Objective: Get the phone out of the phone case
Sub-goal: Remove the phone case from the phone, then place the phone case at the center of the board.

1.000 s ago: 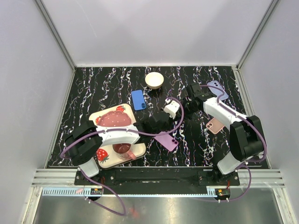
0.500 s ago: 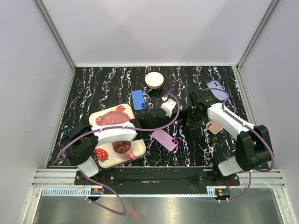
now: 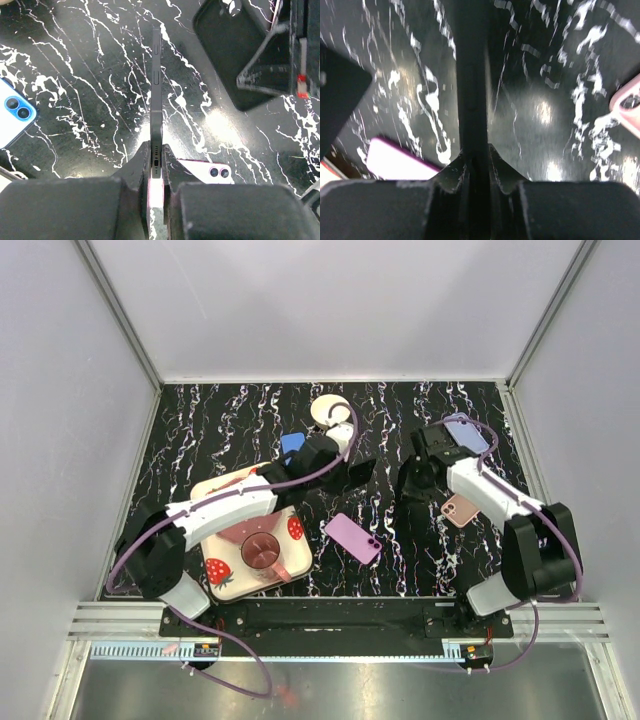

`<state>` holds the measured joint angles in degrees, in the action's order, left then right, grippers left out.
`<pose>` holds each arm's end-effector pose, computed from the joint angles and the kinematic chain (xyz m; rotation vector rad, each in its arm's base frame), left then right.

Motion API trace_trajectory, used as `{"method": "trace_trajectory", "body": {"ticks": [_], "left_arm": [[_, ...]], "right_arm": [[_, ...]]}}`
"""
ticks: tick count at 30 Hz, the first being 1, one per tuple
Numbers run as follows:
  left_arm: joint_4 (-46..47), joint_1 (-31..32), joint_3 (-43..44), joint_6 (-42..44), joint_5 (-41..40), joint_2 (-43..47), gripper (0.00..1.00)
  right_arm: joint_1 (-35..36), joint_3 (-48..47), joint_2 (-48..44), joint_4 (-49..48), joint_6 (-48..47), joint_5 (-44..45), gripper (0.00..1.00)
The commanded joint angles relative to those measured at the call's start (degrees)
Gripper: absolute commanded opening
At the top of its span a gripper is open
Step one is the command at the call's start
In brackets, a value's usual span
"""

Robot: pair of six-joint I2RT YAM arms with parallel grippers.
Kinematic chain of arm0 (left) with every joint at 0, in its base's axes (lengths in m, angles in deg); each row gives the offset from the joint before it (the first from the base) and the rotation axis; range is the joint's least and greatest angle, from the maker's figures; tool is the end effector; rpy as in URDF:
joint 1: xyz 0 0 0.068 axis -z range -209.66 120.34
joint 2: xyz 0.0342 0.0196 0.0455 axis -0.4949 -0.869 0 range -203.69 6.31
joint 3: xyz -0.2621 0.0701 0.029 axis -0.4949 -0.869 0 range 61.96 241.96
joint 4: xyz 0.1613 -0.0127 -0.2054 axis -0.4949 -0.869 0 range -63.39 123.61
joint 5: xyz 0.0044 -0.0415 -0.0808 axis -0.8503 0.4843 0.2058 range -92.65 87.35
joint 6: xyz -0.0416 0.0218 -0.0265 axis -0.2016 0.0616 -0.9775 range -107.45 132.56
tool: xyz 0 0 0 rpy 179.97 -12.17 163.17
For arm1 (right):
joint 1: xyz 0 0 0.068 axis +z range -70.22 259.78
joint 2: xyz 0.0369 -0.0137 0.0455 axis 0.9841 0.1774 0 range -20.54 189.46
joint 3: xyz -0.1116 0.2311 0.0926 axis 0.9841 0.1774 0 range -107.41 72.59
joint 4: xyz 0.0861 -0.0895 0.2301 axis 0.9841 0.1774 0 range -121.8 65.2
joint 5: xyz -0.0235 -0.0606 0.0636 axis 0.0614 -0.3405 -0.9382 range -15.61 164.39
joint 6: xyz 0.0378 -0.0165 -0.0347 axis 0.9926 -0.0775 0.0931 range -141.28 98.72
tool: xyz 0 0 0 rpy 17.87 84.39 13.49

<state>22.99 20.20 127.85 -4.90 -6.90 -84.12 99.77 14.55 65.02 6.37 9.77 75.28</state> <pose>0.2337 -0.2730 0.2672 0.5844 2.1656 -0.5756 0.2724 0.0986 0.2168 0.2689 2.7295 0.2354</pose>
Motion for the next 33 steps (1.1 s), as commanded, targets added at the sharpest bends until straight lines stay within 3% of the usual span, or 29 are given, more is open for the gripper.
{"method": "trace_trajectory", "body": {"ticks": [1, 8, 11, 16, 17, 19, 21, 24, 25, 33], "left_arm": [[-1.96, -1.96, 3.81, -2.76, 7.24, 3.69, 0.00], [-5.65, -2.93, 6.01, -4.61, 1.10, -0.27, 0.00], [-6.35, -3.72, 5.92, -6.10, -1.81, -0.97, 0.00], [-5.04, -8.10, 3.73, -8.74, 2.39, -0.71, 0.00], [-4.69, -8.90, 2.94, -9.43, 3.10, -0.54, 0.00], [-4.16, -10.74, 2.67, -9.79, 5.81, -0.01, 0.00], [-4.33, -11.54, 2.93, -9.79, 7.23, 0.08, 0.00], [-3.98, -12.69, 3.19, -10.06, 8.64, -0.09, 0.00], [-3.80, -13.12, 3.28, -10.14, 8.82, -0.18, 0.00], [0.49, -16.64, 3.19, -13.48, 15.57, -1.06, 0.00]], "right_arm": [[-6.17, -4.97, 5.83, -9.86, -0.90, -2.26, 0.00], [-11.63, -12.79, 18.75, -26.01, 1.99, -15.64, 0.00], [-12.69, -17.79, 24.28, -27.27, 4.10, -17.32, 0.00], [-13.13, -25.10, 30.80, -27.71, 6.21, -19.60, 0.02], [-13.13, -26.41, 32.29, -27.63, 6.48, -19.69, 0.06], [-13.22, -27.65, 33.70, -25.45, 7.18, -19.43, 0.52], [-13.13, -30.02, 34.94, -22.37, 7.36, -16.38, 0.80], [-13.13, -30.47, 33.98, -17.27, 7.18, -10.15, 0.90], [-13.22, -30.20, 32.49, -15.34, 7.18, -8.46, 0.98], [-13.31, -22.92, 21.33, -7.59, 4.99, 8.16, 1.00]]}}
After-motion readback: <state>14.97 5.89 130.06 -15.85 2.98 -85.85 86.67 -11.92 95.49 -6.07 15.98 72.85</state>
